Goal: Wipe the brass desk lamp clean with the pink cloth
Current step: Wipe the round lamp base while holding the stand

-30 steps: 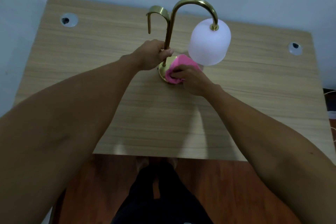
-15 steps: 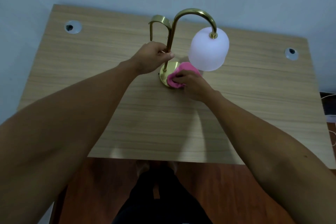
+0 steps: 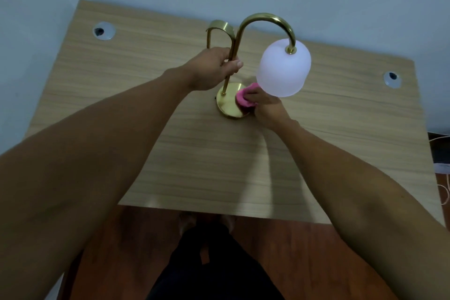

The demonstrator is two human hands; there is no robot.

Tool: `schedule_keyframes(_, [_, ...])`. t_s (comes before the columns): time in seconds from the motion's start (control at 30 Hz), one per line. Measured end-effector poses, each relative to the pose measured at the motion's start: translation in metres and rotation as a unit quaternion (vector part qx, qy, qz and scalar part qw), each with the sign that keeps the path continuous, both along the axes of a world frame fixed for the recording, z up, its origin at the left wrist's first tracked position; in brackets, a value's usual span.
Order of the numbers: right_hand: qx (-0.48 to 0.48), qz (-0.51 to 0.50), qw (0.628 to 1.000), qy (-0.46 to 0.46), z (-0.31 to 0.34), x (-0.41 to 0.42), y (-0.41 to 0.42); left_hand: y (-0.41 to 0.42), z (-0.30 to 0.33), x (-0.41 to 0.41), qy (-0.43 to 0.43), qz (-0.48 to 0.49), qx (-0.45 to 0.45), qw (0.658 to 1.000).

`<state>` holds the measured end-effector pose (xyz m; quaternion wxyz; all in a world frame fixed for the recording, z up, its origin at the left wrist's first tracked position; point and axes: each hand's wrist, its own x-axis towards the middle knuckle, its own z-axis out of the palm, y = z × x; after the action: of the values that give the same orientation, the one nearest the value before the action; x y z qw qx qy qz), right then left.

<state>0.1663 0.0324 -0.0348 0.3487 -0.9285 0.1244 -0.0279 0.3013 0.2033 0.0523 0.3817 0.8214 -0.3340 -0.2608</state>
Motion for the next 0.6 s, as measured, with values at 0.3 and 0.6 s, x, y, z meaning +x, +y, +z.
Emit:
schedule_keyframes(0.3, [-0.196, 0.209, 0.955, 0.082, -0.006, 0.029, 0.0, 0.0, -0.002, -0.004, -0.027, 0.009, 0.014, 0.999])
schedule_keyframes(0.6, [-0.117, 0.042, 0.989, 0.075, -0.014, -0.034, 0.055, 0.002, -0.002, -0.005, -0.028, 0.025, 0.008, 0.999])
